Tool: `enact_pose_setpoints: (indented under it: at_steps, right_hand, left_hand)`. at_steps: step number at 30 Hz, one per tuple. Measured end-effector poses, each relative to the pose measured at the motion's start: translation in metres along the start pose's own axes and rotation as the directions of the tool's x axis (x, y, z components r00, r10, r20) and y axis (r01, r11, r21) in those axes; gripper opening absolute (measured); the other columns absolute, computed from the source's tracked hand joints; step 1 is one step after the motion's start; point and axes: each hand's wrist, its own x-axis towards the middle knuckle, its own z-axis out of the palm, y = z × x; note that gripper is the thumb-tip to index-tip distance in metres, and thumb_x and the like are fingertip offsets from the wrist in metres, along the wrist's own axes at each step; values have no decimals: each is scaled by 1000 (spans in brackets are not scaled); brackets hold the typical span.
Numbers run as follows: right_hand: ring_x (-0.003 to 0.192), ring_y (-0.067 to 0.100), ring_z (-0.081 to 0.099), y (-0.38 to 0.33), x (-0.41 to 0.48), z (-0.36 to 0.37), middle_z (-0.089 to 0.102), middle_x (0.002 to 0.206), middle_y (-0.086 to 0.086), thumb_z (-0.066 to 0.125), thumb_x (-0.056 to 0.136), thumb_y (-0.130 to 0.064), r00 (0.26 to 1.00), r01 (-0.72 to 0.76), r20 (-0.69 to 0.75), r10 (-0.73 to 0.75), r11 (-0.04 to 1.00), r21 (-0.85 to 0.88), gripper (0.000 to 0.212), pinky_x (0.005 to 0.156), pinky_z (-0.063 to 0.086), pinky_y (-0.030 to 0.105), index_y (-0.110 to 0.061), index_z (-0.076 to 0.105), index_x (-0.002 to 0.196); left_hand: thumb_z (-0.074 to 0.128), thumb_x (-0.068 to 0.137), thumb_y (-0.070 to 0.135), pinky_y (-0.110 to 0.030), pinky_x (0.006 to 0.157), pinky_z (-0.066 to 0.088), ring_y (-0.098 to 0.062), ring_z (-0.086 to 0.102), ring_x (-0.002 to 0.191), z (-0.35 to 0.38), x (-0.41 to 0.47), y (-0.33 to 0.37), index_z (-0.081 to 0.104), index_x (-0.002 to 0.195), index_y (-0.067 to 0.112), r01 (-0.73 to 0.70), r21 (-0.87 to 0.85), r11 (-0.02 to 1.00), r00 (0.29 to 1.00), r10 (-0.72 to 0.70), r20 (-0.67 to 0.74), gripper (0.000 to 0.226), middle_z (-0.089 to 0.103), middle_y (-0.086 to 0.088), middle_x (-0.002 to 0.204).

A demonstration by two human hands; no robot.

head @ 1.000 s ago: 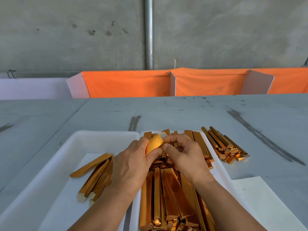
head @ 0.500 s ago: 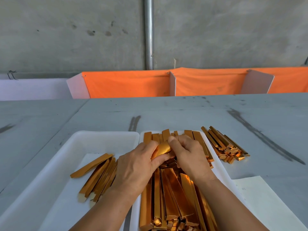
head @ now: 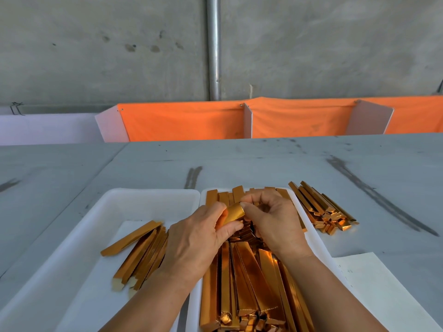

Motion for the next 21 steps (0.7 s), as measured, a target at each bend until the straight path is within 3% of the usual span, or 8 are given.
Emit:
enact_pose_setpoints:
  at_steps: [5, 9, 13, 16, 19, 21]
  right_hand:
    - [40, 8, 51, -5, -4, -1, 70, 65, -4, 65, 95, -27, 994, -87, 75, 79, 990, 112, 12, 47, 47, 20, -31, 73, 87]
    - [39, 12, 49, -7, -4, 1, 74, 75, 2, 64, 95, -30, 986, -127, 131, 101, 970, 209, 16, 55, 47, 30, -33, 78, 88]
    - [39, 13, 49, -7, -6, 2, 76, 96, -5, 66, 93, -25, 983, -127, 163, 82, 950, 286, 16, 55, 49, 18, -34, 79, 90]
    - [41, 13, 50, -7, -7, 2, 77, 93, -2, 68, 90, -26, 979, -126, 193, 67, 942, 310, 13, 50, 47, 18, -31, 79, 96]
    - [43, 12, 51, -6, -8, 5, 76, 90, -3, 70, 89, -23, 979, -109, 193, 64, 966, 234, 21, 52, 49, 20, -26, 75, 109]
    - [44, 10, 51, -6, -8, 5, 76, 88, -4, 68, 92, -20, 981, -100, 182, 62, 973, 207, 18, 51, 48, 18, -27, 75, 107]
  left_hand:
    - [20, 82, 80, -17, 49, 33, -5, 48, 61, 0, 0, -1, 43, 99, 32, 5, -16, 1000, 1000, -6, -29, 56, 42, 15, 72]
    - [23, 83, 79, -20, 49, 39, -7, 50, 60, 0, 1, -1, 40, 97, 33, 32, -23, 999, 999, -32, -32, 52, 46, 12, 71]
    - [19, 82, 78, -19, 52, 39, -6, 53, 65, 1, 1, 0, 39, 105, 32, 52, -30, 998, 999, -52, -10, 54, 48, 12, 76]
    - [19, 86, 74, -22, 53, 45, -6, 54, 65, 1, 1, 2, 39, 105, 32, 55, -40, 998, 998, -55, 0, 50, 49, 12, 75]
    - [18, 89, 71, -19, 48, 38, -4, 51, 57, 1, 2, 2, 36, 98, 31, 56, -20, 998, 998, -56, -13, 45, 45, 11, 68]
    - [14, 88, 72, -18, 47, 35, -3, 49, 54, 1, 2, 3, 33, 96, 32, 49, -14, 999, 999, -49, -9, 45, 43, 11, 65]
